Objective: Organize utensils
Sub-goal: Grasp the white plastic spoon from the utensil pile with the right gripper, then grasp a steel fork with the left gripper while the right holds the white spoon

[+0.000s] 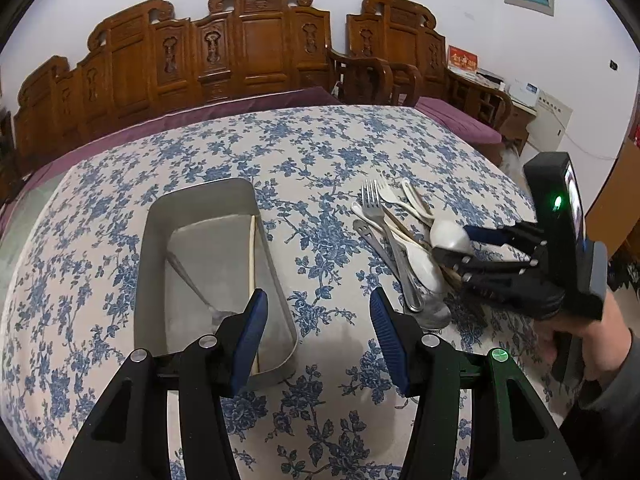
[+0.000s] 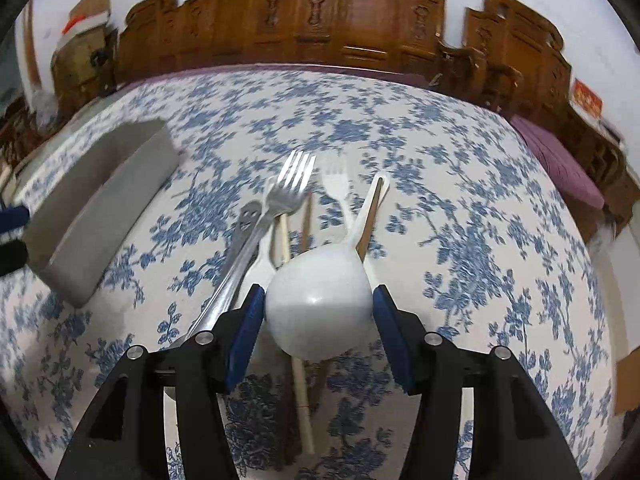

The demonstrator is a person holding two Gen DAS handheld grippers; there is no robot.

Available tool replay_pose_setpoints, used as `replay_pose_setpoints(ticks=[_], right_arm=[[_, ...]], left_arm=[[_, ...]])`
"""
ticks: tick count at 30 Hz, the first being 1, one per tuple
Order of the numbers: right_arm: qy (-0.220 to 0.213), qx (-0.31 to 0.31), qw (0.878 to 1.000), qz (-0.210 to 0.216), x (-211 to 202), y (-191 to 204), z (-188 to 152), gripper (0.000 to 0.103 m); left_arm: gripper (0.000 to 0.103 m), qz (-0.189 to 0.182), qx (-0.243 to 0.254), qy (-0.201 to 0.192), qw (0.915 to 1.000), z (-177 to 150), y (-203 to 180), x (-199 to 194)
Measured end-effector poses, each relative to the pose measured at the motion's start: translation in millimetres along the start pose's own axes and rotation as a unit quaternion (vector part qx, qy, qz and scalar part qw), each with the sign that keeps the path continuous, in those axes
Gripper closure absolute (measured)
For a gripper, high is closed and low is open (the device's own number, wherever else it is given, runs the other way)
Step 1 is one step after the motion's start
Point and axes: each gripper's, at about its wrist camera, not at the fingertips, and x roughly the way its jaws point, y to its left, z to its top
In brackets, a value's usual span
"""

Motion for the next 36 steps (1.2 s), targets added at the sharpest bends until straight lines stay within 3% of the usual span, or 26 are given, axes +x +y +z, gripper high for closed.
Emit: replay_pose_setpoints(ticks=[5,9,14,21,27,33,36], right_arm=[[0.008,0.054,0.998,0.026,-6.0,-29.3,-2.6,0.045],[0.022,0.083,0.996,0.017,-4.1,-50.8,-11.2,0.044],[0.039,0.093,0.995,-0.009,5.4,-65.4,-19.7,0.044],[0.029,0.104,0.994,0.0,5.7,-73.9,-16.1,0.032],[0.029,0.116,0.993,0.012,14.9,-88.8,1.1,0.032],[0.063,0.116,0.991,0.011,25.8,-100.5,3.9,0.061],[0.07,0.125,0.99,0.014,22.6,-112.1,0.3,0.065]], left_arm=[[0.052,0.001,0.008,0.004,1.0,-2.5,-7.3,3.6],[0.052,-0.001,0.012,0.004,0.9999,-2.7,-12.1,4.8],[0.052,-0.003,0.019,0.005,0.9998,-4.4,-17.3,5.4],[0.052,-0.002,0.024,0.004,0.9997,-4.8,-19.4,4.7],[0.052,0.0,0.021,0.012,0.9997,-4.8,-19.5,9.5],[0.052,0.002,0.026,0.026,0.9993,-0.8,-34.1,21.8],[0.052,-0.002,0.03,0.036,0.9989,1.7,-44.9,30.0]])
